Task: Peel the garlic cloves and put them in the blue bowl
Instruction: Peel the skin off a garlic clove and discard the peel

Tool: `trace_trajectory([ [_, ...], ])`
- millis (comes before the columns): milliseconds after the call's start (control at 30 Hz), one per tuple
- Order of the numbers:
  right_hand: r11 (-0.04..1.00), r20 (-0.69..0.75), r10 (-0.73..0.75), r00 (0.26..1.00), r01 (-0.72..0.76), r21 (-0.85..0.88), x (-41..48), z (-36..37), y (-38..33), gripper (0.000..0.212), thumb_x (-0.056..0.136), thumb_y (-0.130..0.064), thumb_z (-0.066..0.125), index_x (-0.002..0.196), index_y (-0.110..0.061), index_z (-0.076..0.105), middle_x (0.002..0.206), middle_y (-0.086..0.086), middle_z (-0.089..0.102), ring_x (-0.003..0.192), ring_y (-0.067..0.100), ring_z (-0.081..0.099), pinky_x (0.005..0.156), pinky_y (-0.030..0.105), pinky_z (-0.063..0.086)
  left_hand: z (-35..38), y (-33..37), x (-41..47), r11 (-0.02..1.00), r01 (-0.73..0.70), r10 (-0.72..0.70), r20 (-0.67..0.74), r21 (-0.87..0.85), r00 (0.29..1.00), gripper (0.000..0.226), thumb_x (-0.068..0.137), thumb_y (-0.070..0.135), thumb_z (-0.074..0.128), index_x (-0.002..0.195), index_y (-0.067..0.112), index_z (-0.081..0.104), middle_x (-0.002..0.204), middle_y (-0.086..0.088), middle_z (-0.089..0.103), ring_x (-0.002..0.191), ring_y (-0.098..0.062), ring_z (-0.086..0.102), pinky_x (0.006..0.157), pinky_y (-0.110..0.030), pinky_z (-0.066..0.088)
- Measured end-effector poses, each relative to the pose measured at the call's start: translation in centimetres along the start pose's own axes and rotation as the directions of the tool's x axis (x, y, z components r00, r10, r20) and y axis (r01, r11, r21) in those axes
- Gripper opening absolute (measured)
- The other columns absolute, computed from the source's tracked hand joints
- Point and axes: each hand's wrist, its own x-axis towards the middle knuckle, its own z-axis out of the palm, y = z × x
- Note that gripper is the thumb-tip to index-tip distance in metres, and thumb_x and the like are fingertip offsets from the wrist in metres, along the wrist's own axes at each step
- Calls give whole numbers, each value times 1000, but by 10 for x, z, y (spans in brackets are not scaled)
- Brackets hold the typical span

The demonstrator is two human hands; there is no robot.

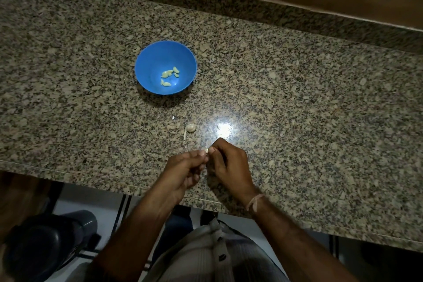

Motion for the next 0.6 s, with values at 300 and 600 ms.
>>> trace_trajectory([
  [300,903,99,291,952,-307,300,-5,4,-11,27,105,-10,58,79,-13,58,66,-14,59,60,0,50,60,17,40,0,9,-1,934,233,-213,100,-270,972,9,95,13,68,90,7,72,78,-3,71,61,-8,62,51,-19,50],
  [600,636,317,401,859,-511,579,1,2,-13,20,108,-15,54,93,-5,64,73,5,64,64,12,58,63,27,48,-1,-2,9,991,-82,84,9,-104,996,11,99,13,65,101,4,72,79,-4,74,68,-9,65,57,-18,51],
])
